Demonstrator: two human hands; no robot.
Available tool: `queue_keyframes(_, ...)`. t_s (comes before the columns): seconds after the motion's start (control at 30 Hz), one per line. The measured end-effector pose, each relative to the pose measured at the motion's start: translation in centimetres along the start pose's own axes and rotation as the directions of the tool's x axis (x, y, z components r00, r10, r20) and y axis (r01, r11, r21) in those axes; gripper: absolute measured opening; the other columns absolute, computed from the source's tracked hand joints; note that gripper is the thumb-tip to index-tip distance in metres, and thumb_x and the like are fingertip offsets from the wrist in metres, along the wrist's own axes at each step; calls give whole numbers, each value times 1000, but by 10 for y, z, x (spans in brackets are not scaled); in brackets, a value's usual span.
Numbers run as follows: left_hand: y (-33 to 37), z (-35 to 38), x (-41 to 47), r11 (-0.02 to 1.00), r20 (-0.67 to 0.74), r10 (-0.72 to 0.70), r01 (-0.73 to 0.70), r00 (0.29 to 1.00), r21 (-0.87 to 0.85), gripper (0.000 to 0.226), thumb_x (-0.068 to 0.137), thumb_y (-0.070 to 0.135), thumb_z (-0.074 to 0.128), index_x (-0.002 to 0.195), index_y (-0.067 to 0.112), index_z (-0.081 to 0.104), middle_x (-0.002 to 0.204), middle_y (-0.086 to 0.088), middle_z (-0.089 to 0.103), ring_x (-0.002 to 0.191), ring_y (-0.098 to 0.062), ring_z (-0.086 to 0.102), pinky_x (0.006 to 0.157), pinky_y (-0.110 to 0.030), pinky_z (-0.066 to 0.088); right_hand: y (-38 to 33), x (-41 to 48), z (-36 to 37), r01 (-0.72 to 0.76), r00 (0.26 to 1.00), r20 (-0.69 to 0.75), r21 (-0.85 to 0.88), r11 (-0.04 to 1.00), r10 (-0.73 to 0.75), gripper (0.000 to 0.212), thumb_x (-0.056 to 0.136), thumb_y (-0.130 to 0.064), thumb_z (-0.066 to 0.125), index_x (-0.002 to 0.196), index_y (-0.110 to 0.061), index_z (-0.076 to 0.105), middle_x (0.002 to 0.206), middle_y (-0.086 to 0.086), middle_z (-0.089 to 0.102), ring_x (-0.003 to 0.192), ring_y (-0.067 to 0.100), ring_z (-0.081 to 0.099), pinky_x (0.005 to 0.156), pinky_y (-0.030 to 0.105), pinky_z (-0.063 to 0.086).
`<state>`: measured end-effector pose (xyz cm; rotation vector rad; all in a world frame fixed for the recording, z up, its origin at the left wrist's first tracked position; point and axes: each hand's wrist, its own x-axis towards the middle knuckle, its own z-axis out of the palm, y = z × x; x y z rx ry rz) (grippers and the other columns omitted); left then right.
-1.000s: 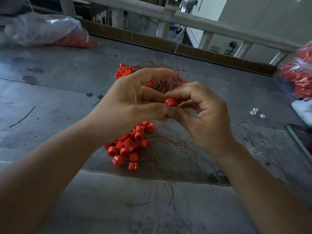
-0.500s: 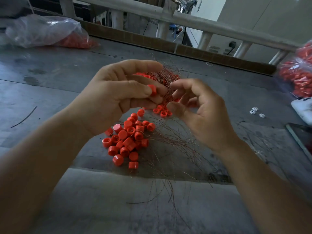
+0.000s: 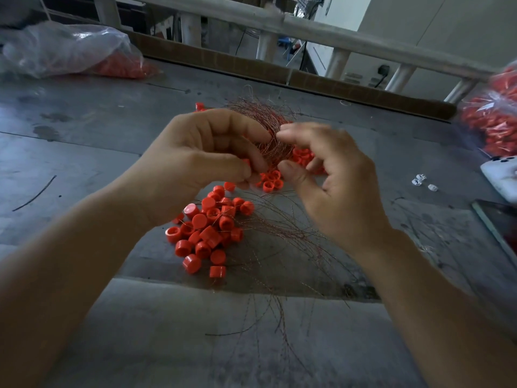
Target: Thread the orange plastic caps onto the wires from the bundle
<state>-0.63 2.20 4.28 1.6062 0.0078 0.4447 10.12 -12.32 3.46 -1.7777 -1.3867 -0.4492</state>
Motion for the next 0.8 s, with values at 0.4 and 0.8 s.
queue_keyframes(0.4, -2, -15, 2, 935, -119, -40, 79, 992, 346, 17, 59, 6, 75, 67, 16, 64, 71, -1, 71, 62, -9, 68, 59, -9, 49, 13, 5, -4, -81, 965, 241, -103, 991, 104, 17, 81, -25, 65, 85, -10, 72, 80, -2, 68, 77, 13, 60, 76, 34, 49)
queue_keyframes(0.8, -17, -16, 5, 776, -158, -126, 196, 979, 600, 16, 71, 17, 72, 60, 27, 67, 67, 15, 67, 52, 7, 56, 47, -3, 39, 18, 1, 0, -137, 873, 435, -218, 966, 222, 21, 83, -32, 63, 92, -16, 72, 87, -2, 66, 86, 12, 57, 80, 30, 47)
